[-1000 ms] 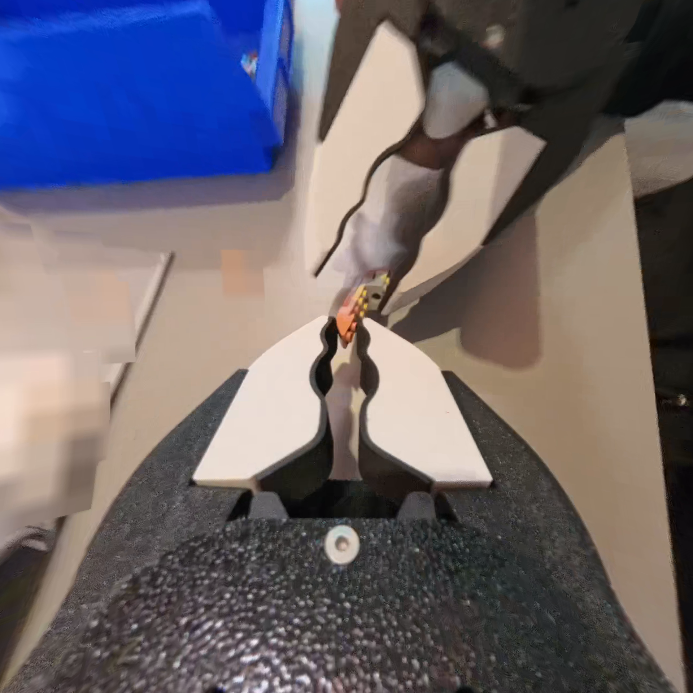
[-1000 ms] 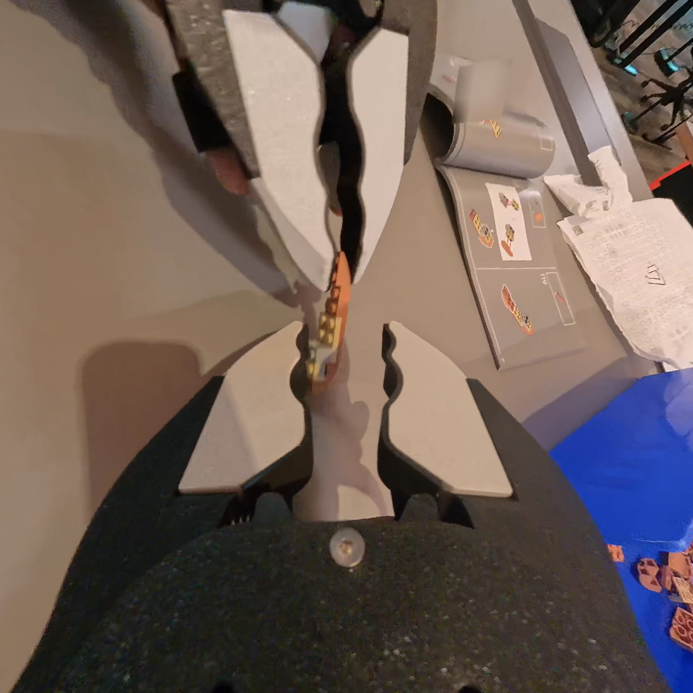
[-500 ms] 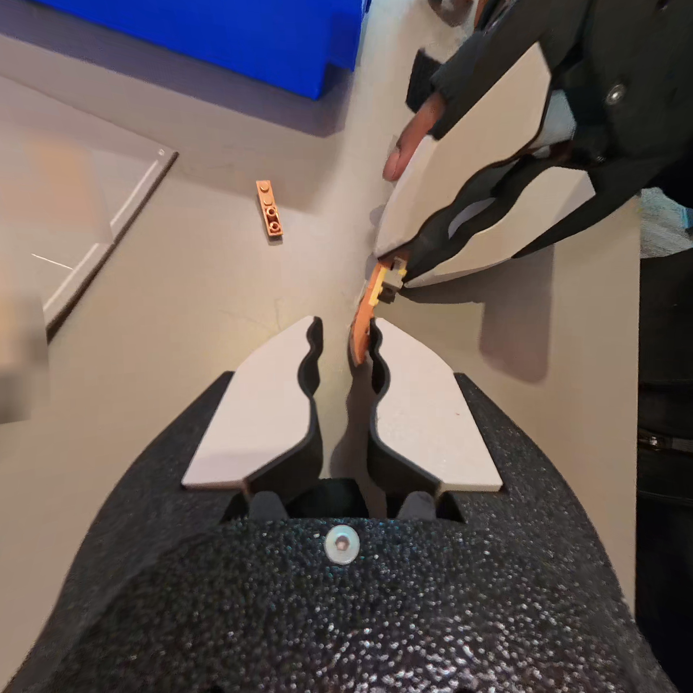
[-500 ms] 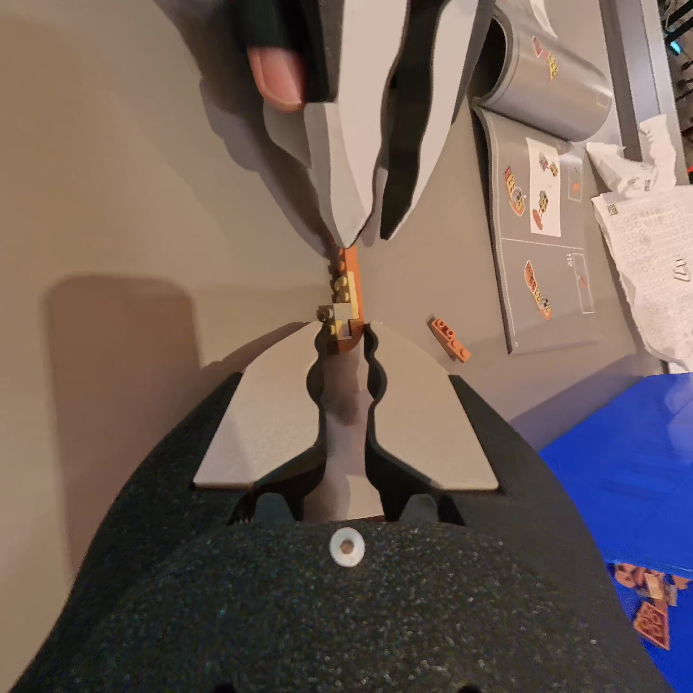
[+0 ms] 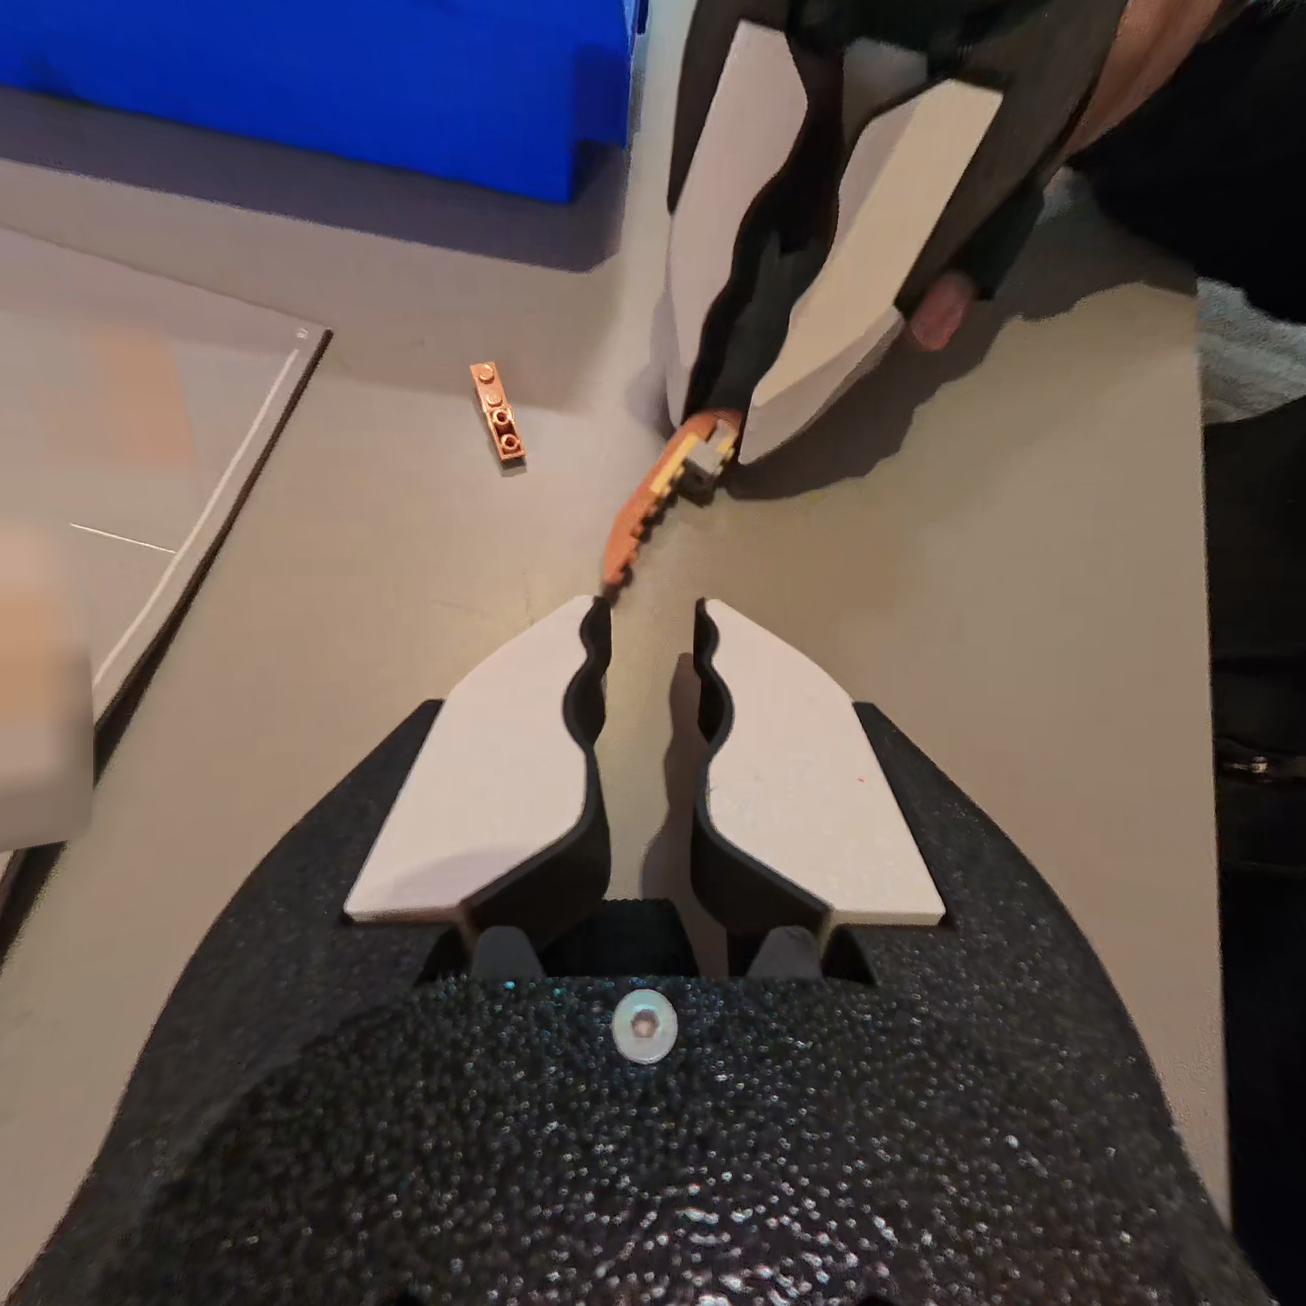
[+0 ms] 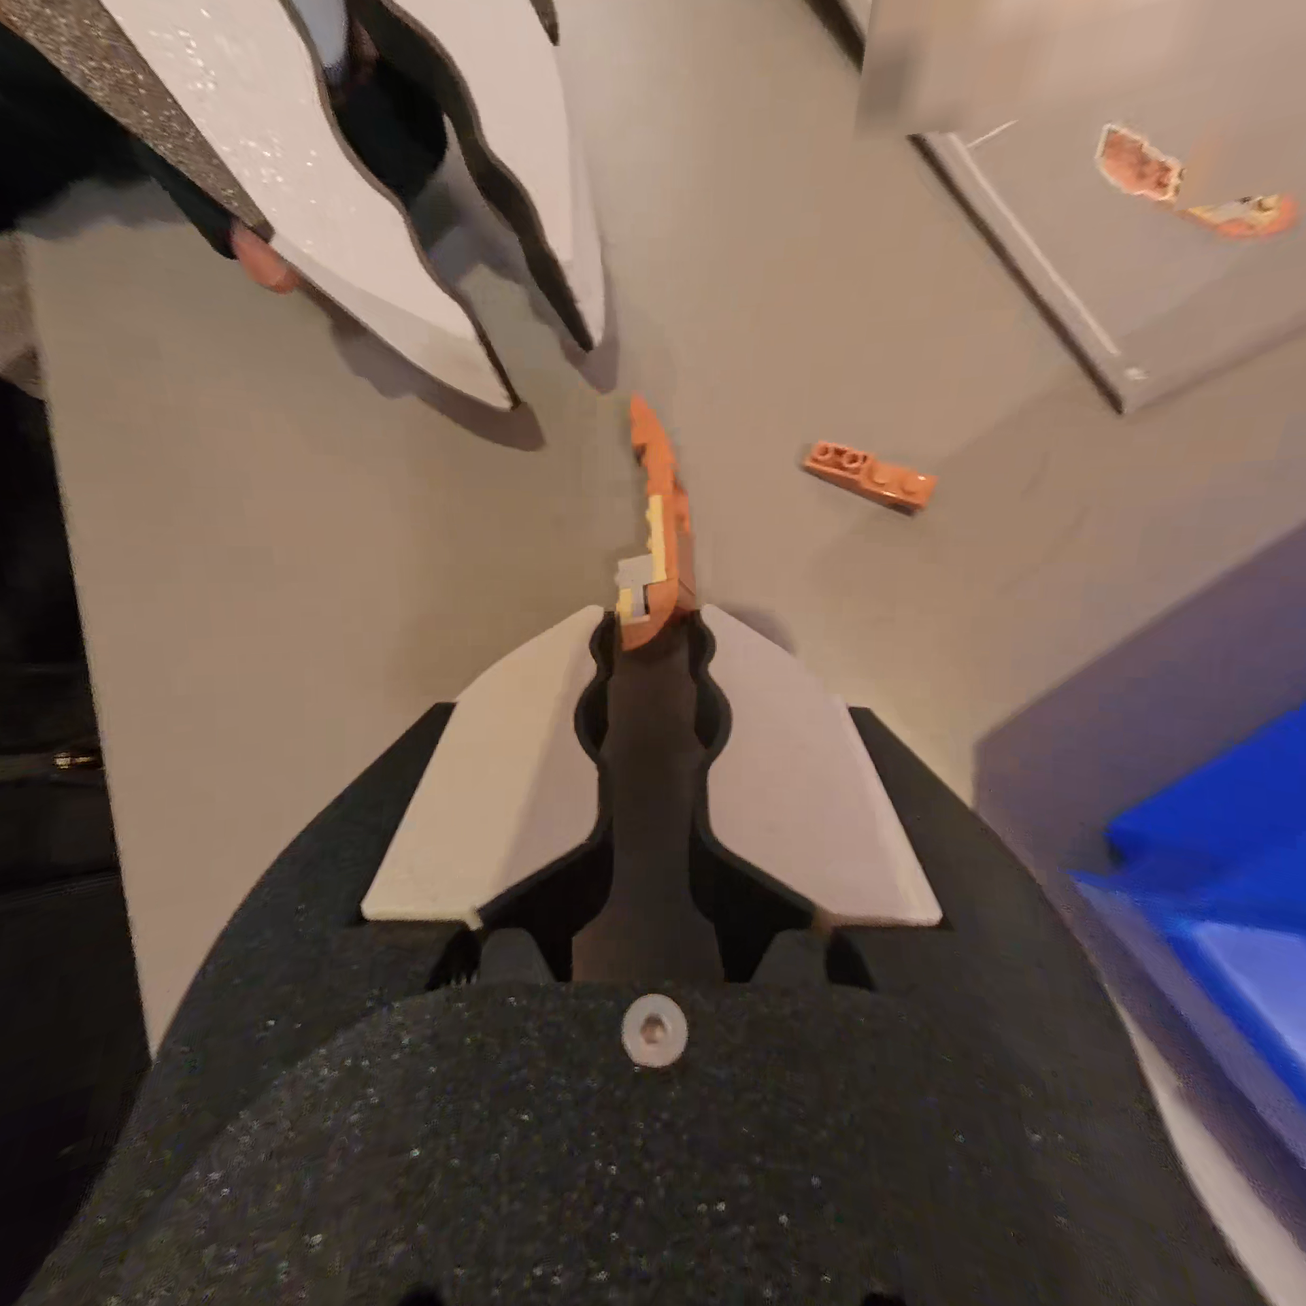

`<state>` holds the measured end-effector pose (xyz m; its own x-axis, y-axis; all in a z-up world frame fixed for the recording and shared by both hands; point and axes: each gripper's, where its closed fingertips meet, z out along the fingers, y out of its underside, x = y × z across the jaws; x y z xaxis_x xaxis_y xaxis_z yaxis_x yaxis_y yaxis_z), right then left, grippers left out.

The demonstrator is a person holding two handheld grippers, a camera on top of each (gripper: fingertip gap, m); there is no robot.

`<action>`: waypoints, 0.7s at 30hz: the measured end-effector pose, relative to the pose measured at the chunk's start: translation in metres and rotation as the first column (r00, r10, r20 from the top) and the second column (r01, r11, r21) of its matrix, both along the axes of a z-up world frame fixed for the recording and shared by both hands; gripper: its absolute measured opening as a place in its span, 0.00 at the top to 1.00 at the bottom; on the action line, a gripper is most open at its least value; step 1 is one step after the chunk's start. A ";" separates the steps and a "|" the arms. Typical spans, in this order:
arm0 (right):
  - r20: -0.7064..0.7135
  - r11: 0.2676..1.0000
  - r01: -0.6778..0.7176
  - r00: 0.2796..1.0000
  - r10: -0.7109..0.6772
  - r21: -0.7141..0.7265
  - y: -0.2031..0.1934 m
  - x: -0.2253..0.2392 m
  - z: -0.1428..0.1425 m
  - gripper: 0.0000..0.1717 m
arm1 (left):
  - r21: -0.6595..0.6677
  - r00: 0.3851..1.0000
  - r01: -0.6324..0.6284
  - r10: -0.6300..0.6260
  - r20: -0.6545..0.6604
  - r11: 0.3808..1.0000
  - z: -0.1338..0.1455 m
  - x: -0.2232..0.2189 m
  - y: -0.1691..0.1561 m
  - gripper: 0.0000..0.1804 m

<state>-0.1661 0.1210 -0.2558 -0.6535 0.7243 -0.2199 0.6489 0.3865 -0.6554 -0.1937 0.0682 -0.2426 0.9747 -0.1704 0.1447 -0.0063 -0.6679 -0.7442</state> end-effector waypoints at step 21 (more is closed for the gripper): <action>-0.330 0.965 -0.031 0.936 0.119 0.261 0.007 -0.015 0.018 0.85 | 0.078 0.938 0.029 0.000 -0.346 0.997 0.014 -0.041 0.043 0.91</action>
